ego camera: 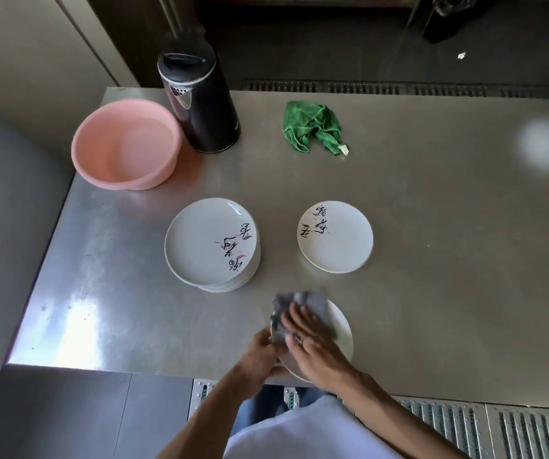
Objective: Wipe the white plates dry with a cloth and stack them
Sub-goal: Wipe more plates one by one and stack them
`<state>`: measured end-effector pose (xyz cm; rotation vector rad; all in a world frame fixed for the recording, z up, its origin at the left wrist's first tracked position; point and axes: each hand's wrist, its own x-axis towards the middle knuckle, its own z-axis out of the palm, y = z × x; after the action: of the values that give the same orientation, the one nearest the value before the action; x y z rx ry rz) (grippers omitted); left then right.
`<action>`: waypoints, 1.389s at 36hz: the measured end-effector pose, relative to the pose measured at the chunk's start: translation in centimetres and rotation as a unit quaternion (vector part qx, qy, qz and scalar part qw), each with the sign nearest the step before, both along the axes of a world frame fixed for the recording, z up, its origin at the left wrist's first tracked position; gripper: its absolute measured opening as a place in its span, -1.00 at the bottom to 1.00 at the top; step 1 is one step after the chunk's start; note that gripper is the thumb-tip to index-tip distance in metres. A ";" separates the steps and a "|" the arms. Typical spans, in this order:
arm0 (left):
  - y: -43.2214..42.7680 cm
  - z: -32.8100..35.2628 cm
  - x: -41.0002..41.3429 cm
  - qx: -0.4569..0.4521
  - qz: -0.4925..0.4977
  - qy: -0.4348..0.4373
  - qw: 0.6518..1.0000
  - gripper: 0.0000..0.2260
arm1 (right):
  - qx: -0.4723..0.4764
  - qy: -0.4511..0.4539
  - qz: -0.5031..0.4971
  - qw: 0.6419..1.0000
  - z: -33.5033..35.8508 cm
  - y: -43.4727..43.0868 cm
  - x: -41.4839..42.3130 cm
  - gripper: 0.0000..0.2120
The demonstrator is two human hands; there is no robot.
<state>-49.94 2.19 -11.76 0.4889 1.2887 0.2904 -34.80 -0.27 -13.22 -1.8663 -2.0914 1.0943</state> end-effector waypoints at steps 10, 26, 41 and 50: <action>-0.5 -0.7 1.1 0.005 0.192 0.030 0.981 -0.71 | -0.053 -0.021 -0.105 0.993 0.1 2.1 1.0 -0.46; -0.4 -1.2 -0.9 0.023 0.041 -0.022 0.999 -0.54 | -0.051 -0.092 -0.040 0.994 0.0 2.5 -0.1 -0.48; 0.3 -0.6 -1.0 0.029 0.033 0.013 0.999 -0.62 | -0.085 0.107 0.013 0.990 0.9 2.9 -0.9 -0.55; 0.7 0.1 -0.1 0.020 0.178 0.053 0.982 -0.74 | -0.100 -0.017 -0.143 0.985 0.4 3.0 -0.8 -0.46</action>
<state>-50.08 2.90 -11.67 0.3081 1.4763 0.5974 -35.57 2.70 -12.78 -2.2040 -1.7105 1.2437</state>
